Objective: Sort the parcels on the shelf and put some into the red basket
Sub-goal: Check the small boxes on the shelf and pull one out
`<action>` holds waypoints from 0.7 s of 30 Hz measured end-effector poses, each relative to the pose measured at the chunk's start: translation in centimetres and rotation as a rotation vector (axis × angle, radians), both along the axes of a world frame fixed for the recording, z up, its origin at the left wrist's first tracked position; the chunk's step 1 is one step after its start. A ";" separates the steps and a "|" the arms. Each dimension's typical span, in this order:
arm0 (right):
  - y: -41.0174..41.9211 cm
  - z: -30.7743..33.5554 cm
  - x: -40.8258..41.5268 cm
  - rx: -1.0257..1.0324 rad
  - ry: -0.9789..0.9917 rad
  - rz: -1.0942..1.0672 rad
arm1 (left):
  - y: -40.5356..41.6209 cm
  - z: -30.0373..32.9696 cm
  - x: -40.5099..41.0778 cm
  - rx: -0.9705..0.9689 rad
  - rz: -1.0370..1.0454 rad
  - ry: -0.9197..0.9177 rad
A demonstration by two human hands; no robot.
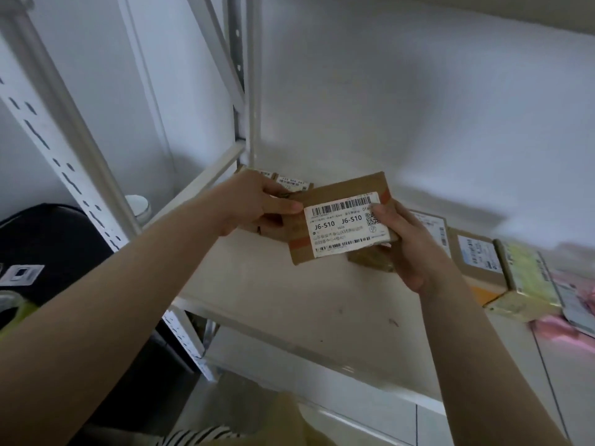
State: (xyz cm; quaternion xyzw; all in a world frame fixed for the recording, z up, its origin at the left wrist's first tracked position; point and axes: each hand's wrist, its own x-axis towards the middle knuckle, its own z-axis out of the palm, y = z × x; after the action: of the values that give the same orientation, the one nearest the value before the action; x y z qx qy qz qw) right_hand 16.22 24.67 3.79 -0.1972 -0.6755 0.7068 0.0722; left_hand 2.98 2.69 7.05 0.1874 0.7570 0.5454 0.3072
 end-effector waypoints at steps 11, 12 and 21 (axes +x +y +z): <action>-3.3 -1.4 2.2 -0.139 0.076 -0.096 | -1.8 0.7 0.9 0.022 0.052 0.047; -3.6 -1.3 2.6 -0.136 0.084 -0.104 | -2.0 0.9 1.1 0.011 0.043 0.051; -7.3 -2.2 9.9 -0.088 0.141 -0.248 | -3.4 0.2 5.7 0.033 -0.099 0.076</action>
State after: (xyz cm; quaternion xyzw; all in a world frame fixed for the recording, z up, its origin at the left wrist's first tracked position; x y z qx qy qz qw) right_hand 26.10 17.35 1.54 -0.2318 -0.6077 0.7334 0.1978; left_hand 8.71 -0.69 7.23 0.2501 0.7488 0.5345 0.3018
